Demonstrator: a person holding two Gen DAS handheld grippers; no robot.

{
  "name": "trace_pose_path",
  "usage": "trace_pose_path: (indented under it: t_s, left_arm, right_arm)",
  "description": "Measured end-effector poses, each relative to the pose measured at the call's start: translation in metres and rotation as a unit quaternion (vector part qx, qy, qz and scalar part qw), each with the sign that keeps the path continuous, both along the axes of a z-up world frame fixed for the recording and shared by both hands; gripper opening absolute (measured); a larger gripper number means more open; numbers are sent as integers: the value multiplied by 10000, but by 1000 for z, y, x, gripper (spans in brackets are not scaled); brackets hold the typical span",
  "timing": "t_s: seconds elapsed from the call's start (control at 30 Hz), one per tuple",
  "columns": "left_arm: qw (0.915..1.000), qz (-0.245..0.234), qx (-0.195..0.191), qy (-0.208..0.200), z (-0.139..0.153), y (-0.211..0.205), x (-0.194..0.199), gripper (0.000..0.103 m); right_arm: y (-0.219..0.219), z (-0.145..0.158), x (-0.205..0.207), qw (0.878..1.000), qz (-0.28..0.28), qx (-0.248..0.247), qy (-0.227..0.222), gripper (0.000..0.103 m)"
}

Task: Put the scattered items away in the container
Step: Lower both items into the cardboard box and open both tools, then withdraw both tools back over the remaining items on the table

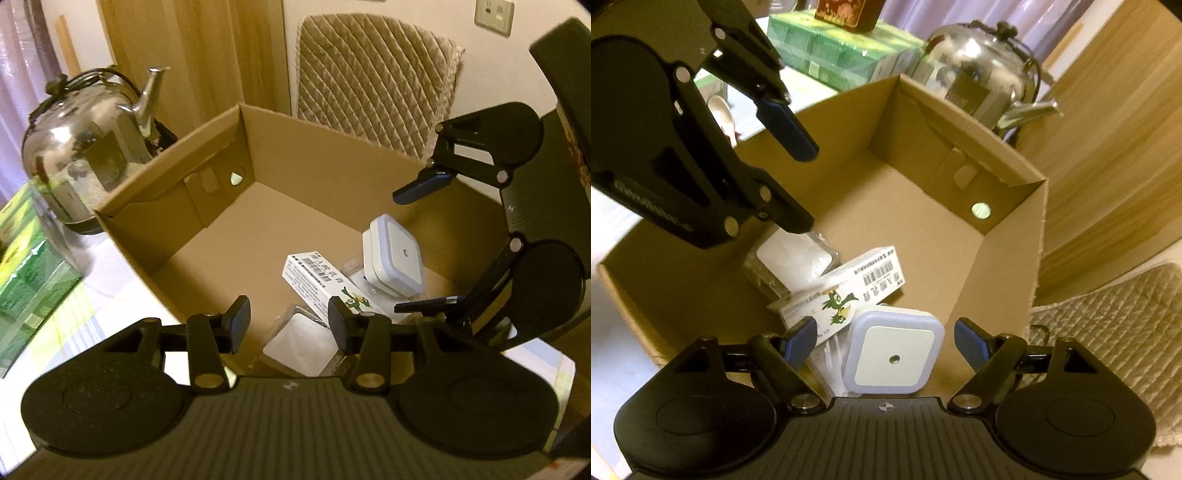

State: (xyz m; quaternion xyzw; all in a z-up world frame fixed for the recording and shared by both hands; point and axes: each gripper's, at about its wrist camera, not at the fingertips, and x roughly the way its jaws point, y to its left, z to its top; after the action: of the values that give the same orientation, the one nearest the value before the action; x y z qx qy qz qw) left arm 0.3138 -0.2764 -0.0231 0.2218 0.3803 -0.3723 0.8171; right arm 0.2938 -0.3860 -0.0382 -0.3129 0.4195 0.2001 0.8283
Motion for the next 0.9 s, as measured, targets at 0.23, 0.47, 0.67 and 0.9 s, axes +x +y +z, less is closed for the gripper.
trace_pose_path:
  t_s: [0.23, 0.47, 0.67, 0.9]
  left_arm:
    - [9996, 149, -172, -185, 33, 29, -20, 44]
    - [9985, 403, -217, -310, 57, 72, -44, 54]
    - [9963, 734, -343, -288, 64, 129, -80, 77]
    - [9914, 1291, -124, -182, 55, 212, -119, 89]
  right_arm:
    - [6, 33, -27, 9993, -29, 100, -360, 83]
    - [29, 69, -65, 9974, 42, 390, -597, 87]
    - [61, 90, -104, 9930, 89, 902, -753, 89]
    - [117, 85, -145, 9876, 415, 1363, -659, 91]
